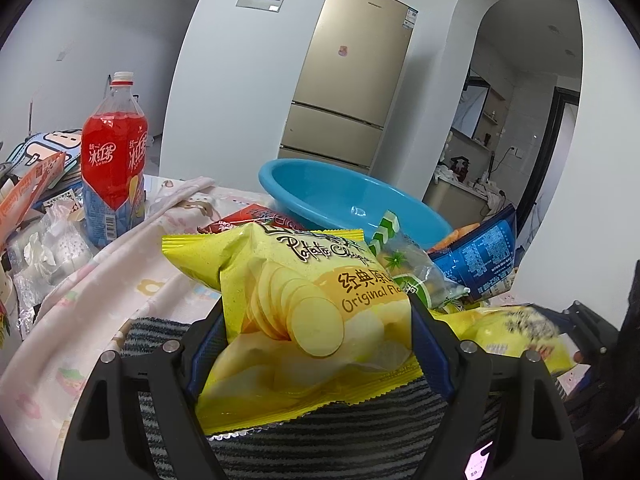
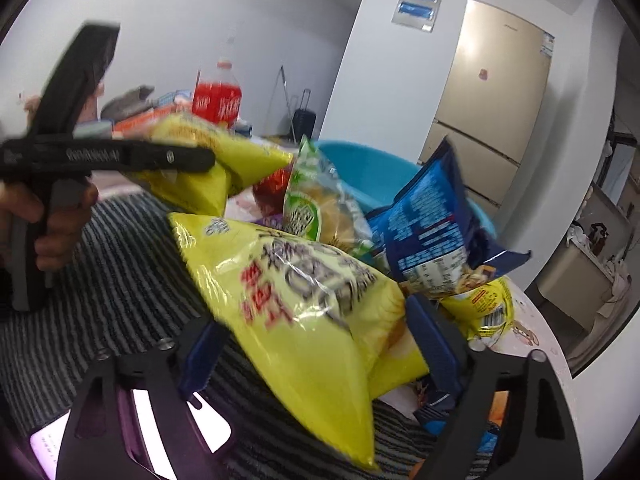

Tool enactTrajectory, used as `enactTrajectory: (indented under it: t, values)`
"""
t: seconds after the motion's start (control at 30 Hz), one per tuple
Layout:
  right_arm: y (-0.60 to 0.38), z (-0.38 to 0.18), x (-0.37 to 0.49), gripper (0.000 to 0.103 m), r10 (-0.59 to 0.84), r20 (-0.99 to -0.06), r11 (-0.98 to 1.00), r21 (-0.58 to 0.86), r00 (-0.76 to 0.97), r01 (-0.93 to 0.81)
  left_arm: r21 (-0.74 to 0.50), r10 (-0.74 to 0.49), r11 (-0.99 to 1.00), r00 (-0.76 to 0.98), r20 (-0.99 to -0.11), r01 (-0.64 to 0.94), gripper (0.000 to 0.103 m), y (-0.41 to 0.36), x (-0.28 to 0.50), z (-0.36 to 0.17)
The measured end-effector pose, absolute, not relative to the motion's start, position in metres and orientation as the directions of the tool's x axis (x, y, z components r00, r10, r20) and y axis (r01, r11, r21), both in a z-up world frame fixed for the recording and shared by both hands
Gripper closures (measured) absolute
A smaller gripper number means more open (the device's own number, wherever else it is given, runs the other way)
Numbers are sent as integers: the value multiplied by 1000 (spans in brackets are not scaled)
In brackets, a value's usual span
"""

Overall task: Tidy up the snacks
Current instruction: 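Grasp the yellow potato chip bag with the left gripper while the right gripper grasps a yellow bag, then lift both yellow bags and carry them over the blue basin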

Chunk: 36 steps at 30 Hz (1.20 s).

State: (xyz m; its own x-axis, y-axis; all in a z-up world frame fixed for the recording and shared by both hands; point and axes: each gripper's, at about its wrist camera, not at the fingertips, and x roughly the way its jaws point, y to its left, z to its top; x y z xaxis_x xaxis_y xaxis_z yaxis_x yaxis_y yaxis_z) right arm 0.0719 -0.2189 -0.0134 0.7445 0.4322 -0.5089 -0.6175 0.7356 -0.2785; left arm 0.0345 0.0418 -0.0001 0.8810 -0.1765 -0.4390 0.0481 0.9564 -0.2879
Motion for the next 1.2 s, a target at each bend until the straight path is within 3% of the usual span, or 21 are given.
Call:
enactTrajectory:
  t: [0.27, 0.5, 0.83, 1.2]
  values:
    - [-244, 12, 57, 27, 532, -426, 745, -176, 732, -644, -232, -169, 969, 902, -397, 79, 20, 31, 21, 27]
    - [-260, 43, 45, 27, 562, -341, 758, -152, 753, -634, -220, -193, 967, 932, -306, 128, 20, 29, -2, 88]
    - [-269, 143, 48, 27, 597, -181, 775, -123, 782, -620, -172, -207, 969, 963, -173, 177, 19, 28, -4, 177]
    - [-243, 244, 83, 28, 524, 45, 849, -113, 851, -517, -173, -204, 966, 978, -53, 192, 19, 31, 37, 251]
